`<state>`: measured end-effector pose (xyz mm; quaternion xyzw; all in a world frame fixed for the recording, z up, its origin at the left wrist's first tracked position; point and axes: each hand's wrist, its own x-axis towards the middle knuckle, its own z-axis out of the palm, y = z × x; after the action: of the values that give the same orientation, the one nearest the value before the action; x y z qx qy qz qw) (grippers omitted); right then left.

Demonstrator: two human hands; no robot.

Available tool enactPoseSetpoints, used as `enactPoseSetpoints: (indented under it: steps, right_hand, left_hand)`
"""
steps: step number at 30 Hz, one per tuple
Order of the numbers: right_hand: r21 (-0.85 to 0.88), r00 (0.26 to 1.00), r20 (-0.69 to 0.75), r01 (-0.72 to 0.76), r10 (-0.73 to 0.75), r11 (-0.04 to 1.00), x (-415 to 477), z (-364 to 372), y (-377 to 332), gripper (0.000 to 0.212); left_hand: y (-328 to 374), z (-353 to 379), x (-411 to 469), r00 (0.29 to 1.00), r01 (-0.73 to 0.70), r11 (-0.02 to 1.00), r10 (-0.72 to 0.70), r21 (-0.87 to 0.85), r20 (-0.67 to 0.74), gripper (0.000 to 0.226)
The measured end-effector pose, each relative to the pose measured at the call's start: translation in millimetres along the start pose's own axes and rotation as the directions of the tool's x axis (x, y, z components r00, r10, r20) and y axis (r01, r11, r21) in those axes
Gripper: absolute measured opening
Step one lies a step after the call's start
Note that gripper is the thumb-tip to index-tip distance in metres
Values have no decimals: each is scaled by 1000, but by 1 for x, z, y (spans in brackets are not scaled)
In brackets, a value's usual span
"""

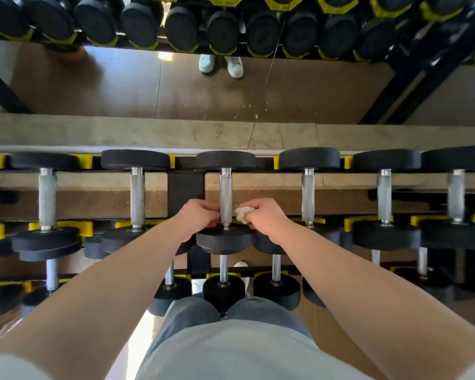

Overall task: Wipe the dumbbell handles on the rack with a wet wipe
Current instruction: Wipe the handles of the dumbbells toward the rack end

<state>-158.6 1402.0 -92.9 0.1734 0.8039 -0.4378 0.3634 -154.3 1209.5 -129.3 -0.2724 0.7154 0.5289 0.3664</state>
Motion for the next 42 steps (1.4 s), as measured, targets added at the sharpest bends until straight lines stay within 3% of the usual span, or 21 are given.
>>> enactPoseSetpoints:
  steps: [3, 6, 13, 18, 23, 28, 36, 42]
  right_hand:
    - [23, 999, -54, -3, 5, 1000, -7, 5, 0, 40]
    - [62, 992, -121, -22, 29, 998, -11, 13, -4, 42]
    - [82, 979, -199, -36, 52, 996, -21, 33, -19, 41]
    - [44, 973, -228, -36, 45, 998, -23, 42, -20, 41]
    - [75, 969, -239, -46, 63, 996, -25, 44, -19, 40]
    - [53, 973, -227, -35, 46, 998, -24, 38, -22, 38]
    - [69, 970, -241, -5, 21, 998, -23, 20, -16, 37]
    - [111, 966, -257, 33, -3, 993, -26, -21, 4, 38]
  left_hand:
    - [1, -4, 3, 1000, -13, 1000, 13, -4, 18, 17]
    - [2, -8, 2, 999, -2, 982, 8, -190, 32, 17]
    - [3, -16, 12, 979, 168, 926, -117, -337, 166, 13]
    - [9, -19, 16, 962, 212, 949, -160, -235, 221, 9]
    - [15, -10, 17, 978, 128, 990, -115, -65, 176, 21]
    - [33, -16, 12, 992, 103, 951, -78, -291, 97, 28]
    - [44, -10, -17, 968, -33, 981, 79, -193, 236, 12]
    - [58, 30, -32, 975, -31, 982, 70, -184, 209, 11]
